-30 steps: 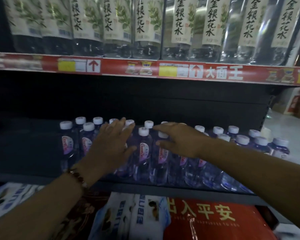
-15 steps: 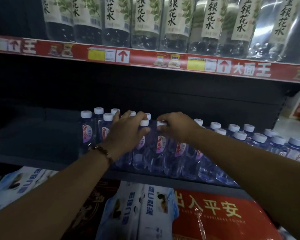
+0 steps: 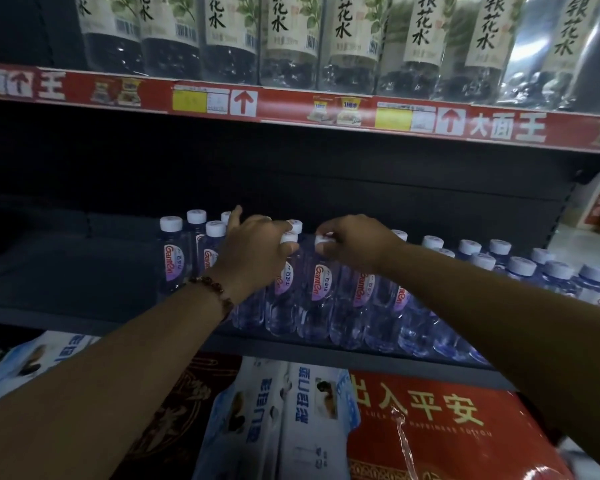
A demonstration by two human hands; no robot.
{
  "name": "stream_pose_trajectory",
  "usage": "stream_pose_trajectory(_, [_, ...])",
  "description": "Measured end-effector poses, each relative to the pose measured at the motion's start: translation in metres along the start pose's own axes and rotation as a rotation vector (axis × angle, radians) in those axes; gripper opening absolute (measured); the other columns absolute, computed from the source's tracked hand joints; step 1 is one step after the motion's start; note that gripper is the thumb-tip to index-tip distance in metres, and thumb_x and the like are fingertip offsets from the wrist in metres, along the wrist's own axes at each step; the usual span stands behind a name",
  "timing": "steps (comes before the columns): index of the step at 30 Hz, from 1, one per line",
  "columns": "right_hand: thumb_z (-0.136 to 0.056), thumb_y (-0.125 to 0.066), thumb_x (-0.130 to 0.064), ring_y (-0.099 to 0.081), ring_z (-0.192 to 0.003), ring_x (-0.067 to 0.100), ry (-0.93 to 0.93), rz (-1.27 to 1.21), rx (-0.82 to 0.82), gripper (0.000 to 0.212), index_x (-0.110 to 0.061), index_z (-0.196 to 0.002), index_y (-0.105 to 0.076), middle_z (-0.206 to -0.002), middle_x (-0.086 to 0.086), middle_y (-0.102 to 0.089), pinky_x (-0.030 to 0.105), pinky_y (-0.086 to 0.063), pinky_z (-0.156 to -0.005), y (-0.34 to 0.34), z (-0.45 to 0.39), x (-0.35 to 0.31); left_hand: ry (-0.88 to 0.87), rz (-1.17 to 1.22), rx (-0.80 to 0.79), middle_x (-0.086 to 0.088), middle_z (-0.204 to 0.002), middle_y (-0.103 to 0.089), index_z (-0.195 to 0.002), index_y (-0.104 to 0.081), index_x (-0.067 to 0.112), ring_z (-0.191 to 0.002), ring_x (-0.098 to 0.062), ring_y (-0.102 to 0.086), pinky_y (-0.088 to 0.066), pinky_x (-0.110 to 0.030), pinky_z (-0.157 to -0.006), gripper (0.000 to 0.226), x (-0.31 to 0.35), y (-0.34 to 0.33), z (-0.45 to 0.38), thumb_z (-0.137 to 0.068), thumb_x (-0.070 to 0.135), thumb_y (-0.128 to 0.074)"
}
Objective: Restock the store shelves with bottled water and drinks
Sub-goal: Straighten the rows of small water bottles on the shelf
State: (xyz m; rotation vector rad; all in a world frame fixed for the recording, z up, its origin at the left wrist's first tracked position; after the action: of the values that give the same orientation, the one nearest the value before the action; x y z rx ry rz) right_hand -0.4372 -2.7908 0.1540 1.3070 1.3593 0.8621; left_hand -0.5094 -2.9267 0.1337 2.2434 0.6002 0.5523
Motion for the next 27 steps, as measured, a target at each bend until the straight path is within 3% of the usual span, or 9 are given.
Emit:
stream_pose_trajectory(5, [-0.099,-0.057,-0.035,-0.057,-0.087,0.017,0.002,-0.029,-0.001,0.020,-0.026,-0.114,-0.066,-0.094,-0.005,-0.060,0.025,-0.037,-0.075,-0.002,0.001,0.002,-0.044,0.007,0.036,-0.010,-0.113,-0.071,-0.124,-0.068,0.020,-0.122,-0.027,-0.057,-0.019,-0.053,-0.116,0.037,-0.004,-0.003,0.004,-0.093,0.038,-0.060])
stream_pose_trajectory(8, [-0.099,-0.057,-0.034,-0.058,-0.087,0.017,0.013,-0.032,0.013,0.019,-0.027,-0.113,-0.066,-0.093,-0.006,-0.060,0.026,-0.037,-0.075,-0.003,0.000,0.002,-0.070,-0.026,0.042,-0.013,-0.113,-0.072,-0.129,-0.065,0.015,-0.123,-0.030,-0.058,-0.032,-0.050,-0.108,0.056,-0.003,-0.006,0.011,-0.091,0.050,-0.044])
stream_pose_trajectory(14, [-0.099,-0.056,-0.034,-0.057,-0.084,0.014,0.027,-0.080,0.017,0.016,-0.027,-0.109,-0.066,-0.083,-0.013,-0.059,0.025,-0.037,-0.069,-0.003,0.005,0.001,-0.055,-0.053,-0.054,-0.011,-0.140,-0.056,-0.150,-0.042,0.017,-0.141,-0.026,-0.038,-0.018,-0.045,-0.120,0.080,0.001,-0.010,0.016,-0.084,0.055,-0.068])
stream_pose_trajectory(18, [-0.098,-0.058,-0.036,-0.062,-0.102,0.019,0.054,-0.031,-0.018,0.027,-0.023,-0.121,-0.061,-0.109,-0.003,-0.065,0.034,-0.048,-0.087,-0.007,0.010,0.000,-0.050,-0.050,-0.043,-0.012,-0.138,-0.057,-0.150,-0.042,0.018,-0.140,-0.027,-0.039,-0.017,-0.045,-0.120,0.080,0.000,-0.011,0.016,-0.083,0.051,-0.072])
stream_pose_trajectory(22, [-0.089,-0.067,-0.050,-0.050,-0.130,0.025,0.096,0.236,-0.061,0.081,-0.020,-0.154,-0.031,-0.145,0.005,-0.049,0.036,-0.040,-0.106,-0.002,0.021,-0.001,-0.061,-0.071,-0.012,-0.015,-0.136,-0.059,-0.147,-0.046,0.016,-0.137,-0.030,-0.043,-0.020,-0.047,-0.119,0.080,-0.001,-0.011,0.016,-0.080,0.050,-0.076])
stream_pose_trajectory(24, [-0.080,-0.073,-0.055,-0.054,-0.122,0.026,0.073,0.321,-0.071,0.092,-0.022,-0.154,-0.030,-0.136,0.005,-0.053,0.037,-0.043,-0.101,0.002,0.027,0.005,-0.057,-0.070,-0.014,-0.015,-0.137,-0.059,-0.147,-0.047,0.016,-0.137,-0.031,-0.043,-0.020,-0.048,-0.119,0.080,-0.002,-0.012,0.016,-0.080,0.050,-0.076])
stream_pose_trajectory(27, [-0.073,-0.082,-0.047,-0.060,-0.104,0.026,0.046,0.411,-0.114,0.072,-0.021,-0.132,-0.052,-0.115,0.004,-0.056,0.039,-0.050,-0.090,0.000,0.033,0.015,-0.060,-0.063,-0.005,-0.015,-0.136,-0.059,-0.147,-0.046,0.016,-0.138,-0.032,-0.043,-0.019,-0.048,-0.119,0.080,-0.003,-0.013,0.016,-0.080,0.050,-0.075])
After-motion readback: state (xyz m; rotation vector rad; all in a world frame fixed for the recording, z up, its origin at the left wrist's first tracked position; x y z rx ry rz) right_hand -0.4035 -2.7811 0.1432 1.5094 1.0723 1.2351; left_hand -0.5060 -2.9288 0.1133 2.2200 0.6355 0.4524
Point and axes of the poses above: each hand's wrist, its own z-axis away from the middle knuckle, its own y-axis out of the back of the hand, x = y × z, the point moved 7 cm from there along -z, towards the middle knuckle
